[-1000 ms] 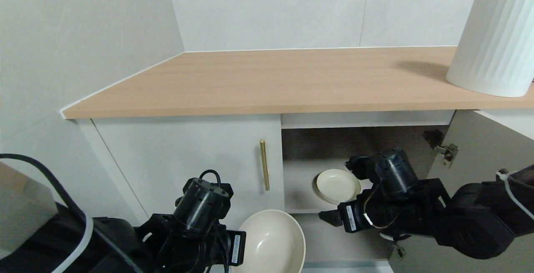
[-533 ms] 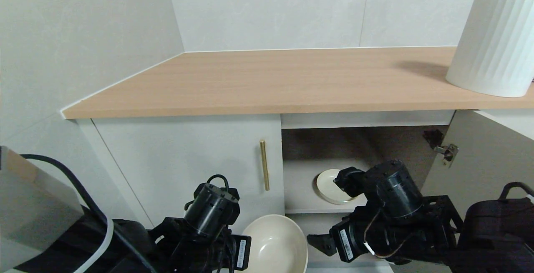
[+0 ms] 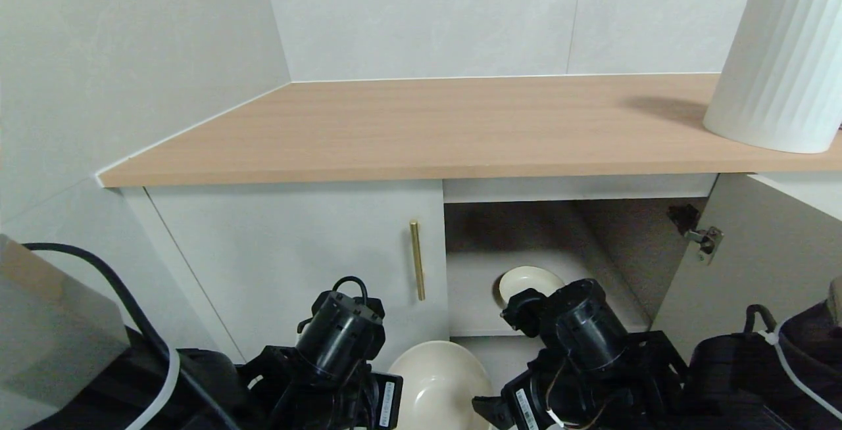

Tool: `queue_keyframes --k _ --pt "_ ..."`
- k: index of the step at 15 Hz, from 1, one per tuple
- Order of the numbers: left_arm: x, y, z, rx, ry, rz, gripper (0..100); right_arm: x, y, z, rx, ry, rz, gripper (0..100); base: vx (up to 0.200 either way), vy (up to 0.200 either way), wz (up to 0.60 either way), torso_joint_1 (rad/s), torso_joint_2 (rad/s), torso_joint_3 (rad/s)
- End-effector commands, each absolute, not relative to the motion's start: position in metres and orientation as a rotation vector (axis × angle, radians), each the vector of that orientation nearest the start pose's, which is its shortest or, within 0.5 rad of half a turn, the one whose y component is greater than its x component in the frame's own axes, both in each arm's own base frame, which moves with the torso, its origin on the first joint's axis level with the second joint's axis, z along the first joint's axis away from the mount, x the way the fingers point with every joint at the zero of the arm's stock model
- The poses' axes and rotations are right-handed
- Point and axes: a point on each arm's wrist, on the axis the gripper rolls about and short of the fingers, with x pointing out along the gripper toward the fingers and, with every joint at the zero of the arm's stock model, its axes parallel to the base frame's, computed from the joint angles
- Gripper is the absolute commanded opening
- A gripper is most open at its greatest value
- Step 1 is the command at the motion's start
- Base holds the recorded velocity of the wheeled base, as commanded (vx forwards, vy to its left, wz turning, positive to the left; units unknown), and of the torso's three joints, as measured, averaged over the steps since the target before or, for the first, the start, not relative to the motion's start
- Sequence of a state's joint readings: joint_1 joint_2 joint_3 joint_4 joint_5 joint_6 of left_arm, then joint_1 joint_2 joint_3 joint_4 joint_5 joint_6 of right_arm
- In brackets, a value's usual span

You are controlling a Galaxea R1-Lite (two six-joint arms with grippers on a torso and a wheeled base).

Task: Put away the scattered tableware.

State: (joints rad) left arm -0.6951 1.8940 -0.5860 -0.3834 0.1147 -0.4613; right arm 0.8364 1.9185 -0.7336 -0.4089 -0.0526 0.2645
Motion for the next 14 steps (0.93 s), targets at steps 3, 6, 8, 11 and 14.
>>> queue_keyframes --k 3,6,8,11,14 --pt "0.2102 -0.1757 0.0569 -0.052 0.947 -0.337 0 0.2167 0.2376 0.0606 -0.116 0.805 0.603 100 0.0 0.0 0.0 0.0 0.0 0.0" --pt "0.2097 -0.1753 0.0535 -0.045 0.96 -0.333 0 0.2172 0.2378 0.0577 -0.119 0.802 0.595 100 0.0 0.0 0.0 0.0 0.0 0.0" --pt "0.2098 -0.1753 0.0531 -0.044 0.961 -0.332 0 0.2172 0.2378 0.0577 -0.119 0.802 0.595 0 0.0 0.0 0.0 0.0 0.0 0.0" --pt "0.2098 -0.1753 0.0531 -0.044 0.961 -0.332 0 0.2175 0.2367 0.0566 -0.122 0.805 0.591 0 0.0 0.0 0.0 0.0 0.0 0.0" --pt "0.2096 -0.1752 0.0539 -0.046 0.959 -0.333 0 0.2183 0.2361 0.0566 -0.12 0.805 0.589 0 0.0 0.0 0.0 0.0 0.0 0.0"
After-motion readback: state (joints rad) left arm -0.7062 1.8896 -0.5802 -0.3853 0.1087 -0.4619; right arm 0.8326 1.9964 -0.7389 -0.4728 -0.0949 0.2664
